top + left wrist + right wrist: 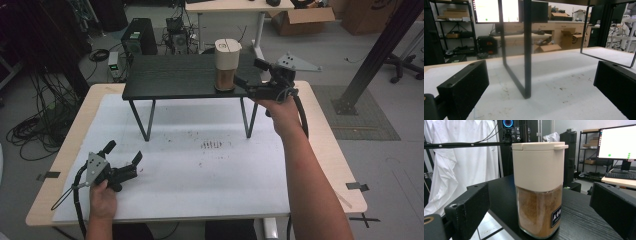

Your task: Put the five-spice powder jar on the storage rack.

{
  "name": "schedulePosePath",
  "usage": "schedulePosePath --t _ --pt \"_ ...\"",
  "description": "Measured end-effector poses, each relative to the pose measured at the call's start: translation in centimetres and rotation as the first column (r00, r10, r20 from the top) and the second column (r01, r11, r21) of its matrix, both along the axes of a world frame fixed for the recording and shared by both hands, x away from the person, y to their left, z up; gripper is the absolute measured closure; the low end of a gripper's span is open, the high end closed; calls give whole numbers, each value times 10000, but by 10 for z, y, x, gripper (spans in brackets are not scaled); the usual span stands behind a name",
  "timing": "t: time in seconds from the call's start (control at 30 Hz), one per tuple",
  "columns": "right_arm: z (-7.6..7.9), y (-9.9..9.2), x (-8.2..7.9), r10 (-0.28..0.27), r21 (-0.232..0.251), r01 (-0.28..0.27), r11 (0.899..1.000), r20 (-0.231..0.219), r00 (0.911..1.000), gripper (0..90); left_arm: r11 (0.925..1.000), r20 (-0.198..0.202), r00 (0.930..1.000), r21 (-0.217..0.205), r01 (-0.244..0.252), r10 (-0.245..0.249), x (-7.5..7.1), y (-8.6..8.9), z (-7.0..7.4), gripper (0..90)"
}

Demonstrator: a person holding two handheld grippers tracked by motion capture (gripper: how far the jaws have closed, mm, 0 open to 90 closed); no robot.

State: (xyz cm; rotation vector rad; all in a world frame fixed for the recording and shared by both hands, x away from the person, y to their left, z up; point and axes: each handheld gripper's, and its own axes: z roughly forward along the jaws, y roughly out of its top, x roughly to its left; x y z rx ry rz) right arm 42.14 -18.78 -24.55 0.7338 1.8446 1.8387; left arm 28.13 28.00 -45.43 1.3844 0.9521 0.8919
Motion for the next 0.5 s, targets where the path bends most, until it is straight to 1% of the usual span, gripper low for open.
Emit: schedulePosePath --t 0.23,0.3,0.33,0.47,0.5 --pt "-4 -2 -10 221 -93 -220 9997 61 9997 12 10000 0 10000 15 1 -1 0 0 0 3" --pt "-6 -1 -16 407 -166 -405 9990 106 9991 1 10000 2 10000 11 1 -1 0 0 0 3" --pt "-6 -1 -16 407 -166 -405 9990 106 9991 1 10000 0 10000 15 0 0 0 0 0 3" --pt "-8 0 -24 672 -188 -668 9976 212 9975 0 10000 -1 10000 13 4 -4 0 0 0 3" --pt "-9 0 -28 775 -223 -769 9968 257 9967 0 10000 -10 10000 13 5 -5 0 0 0 3"
